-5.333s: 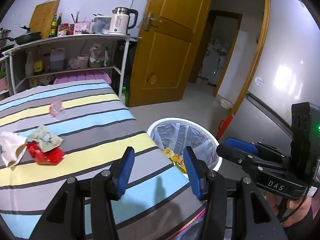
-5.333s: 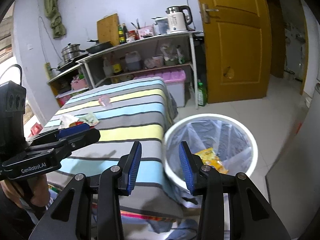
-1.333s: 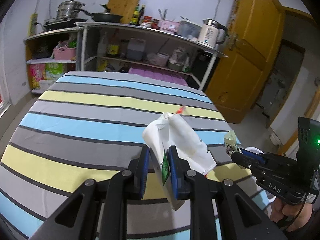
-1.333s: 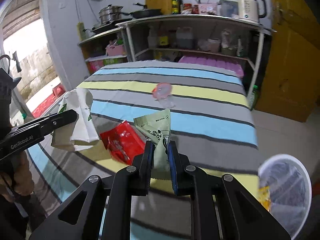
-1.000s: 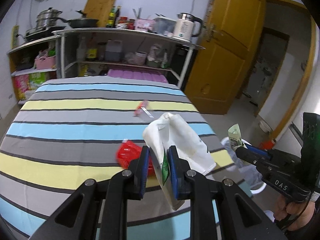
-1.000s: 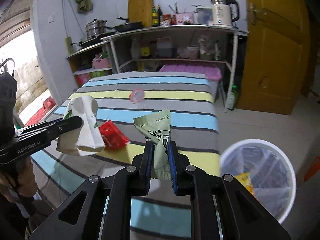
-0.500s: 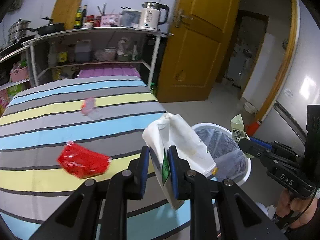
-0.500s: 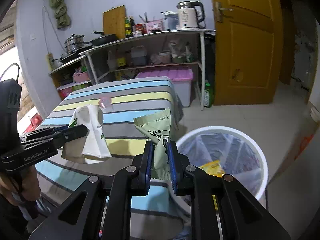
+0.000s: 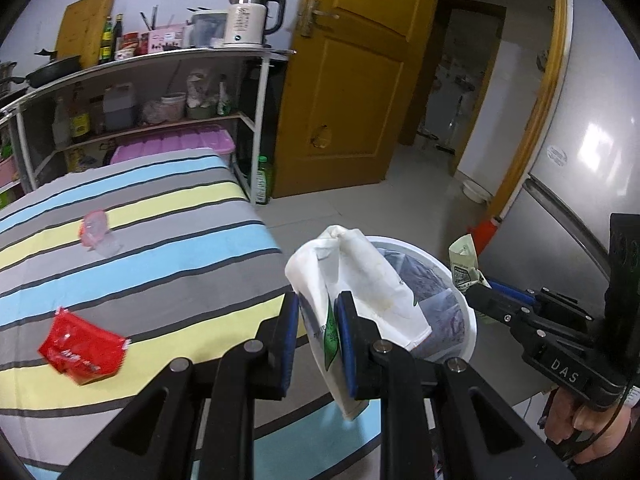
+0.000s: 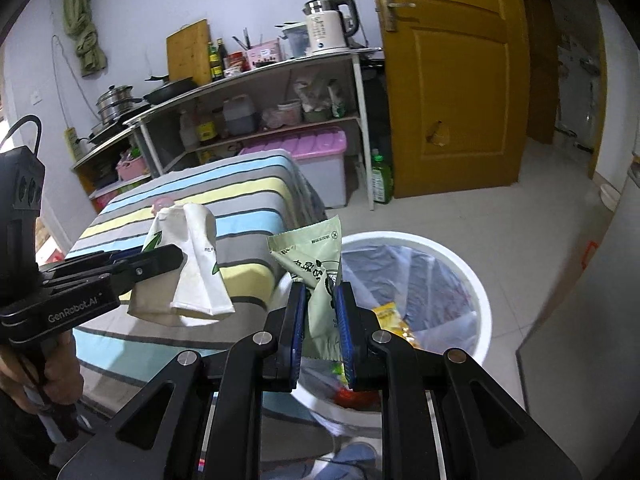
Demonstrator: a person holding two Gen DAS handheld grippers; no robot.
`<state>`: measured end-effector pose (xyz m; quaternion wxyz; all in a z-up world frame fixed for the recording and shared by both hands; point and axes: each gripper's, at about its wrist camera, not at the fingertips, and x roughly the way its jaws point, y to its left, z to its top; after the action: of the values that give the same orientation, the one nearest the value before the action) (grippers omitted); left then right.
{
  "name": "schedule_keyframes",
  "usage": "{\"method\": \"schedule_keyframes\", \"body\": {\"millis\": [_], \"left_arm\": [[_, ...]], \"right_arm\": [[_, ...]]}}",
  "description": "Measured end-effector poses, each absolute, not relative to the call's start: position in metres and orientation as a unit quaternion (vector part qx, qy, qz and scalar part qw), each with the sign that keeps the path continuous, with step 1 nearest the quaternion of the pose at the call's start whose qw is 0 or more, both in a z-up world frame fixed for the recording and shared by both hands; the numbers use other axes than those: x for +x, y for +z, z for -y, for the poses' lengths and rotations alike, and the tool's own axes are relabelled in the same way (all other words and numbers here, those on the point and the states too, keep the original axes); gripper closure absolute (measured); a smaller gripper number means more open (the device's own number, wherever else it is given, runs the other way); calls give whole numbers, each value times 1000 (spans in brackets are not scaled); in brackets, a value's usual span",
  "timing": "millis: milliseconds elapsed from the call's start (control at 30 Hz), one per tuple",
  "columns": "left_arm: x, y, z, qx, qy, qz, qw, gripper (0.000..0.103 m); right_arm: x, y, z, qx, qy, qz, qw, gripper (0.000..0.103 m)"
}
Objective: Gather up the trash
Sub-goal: 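Carry the white bag and green-white packet over the white bin, then open both tools to drop the white bag and packet into the bin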
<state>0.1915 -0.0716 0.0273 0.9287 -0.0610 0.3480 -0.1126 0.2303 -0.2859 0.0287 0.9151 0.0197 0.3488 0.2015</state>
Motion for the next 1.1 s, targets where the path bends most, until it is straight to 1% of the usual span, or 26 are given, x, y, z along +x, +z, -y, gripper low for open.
{"method": "schedule_keyframes", "body": {"millis": [433, 633, 700, 833, 900, 933, 1100], "left_arm": [[221, 3, 105, -42, -139, -381, 913, 82], [236, -11, 119, -37, -143, -400, 905, 81], [242, -15, 122, -38, -143, -407, 901, 81], [247, -23, 126, -39, -142, -420, 896, 81], [248, -23, 126, -40, -142, -422, 895, 81], [248, -23, 126, -42, -142, -421, 895, 81], [239, -16, 120, -45, -142, -410, 900, 80]], "right_arm": [[247, 5, 309, 35, 178, -371, 911, 86], [259, -7, 318, 42, 165, -386, 906, 83], [264, -12, 321, 43, 161, -393, 904, 80], [274, -22, 324, 41, 152, -408, 899, 78], [274, -26, 327, 40, 151, -410, 899, 70], [273, -27, 327, 40, 150, -410, 899, 68], [268, -21, 324, 33, 149, -401, 903, 67]]}}
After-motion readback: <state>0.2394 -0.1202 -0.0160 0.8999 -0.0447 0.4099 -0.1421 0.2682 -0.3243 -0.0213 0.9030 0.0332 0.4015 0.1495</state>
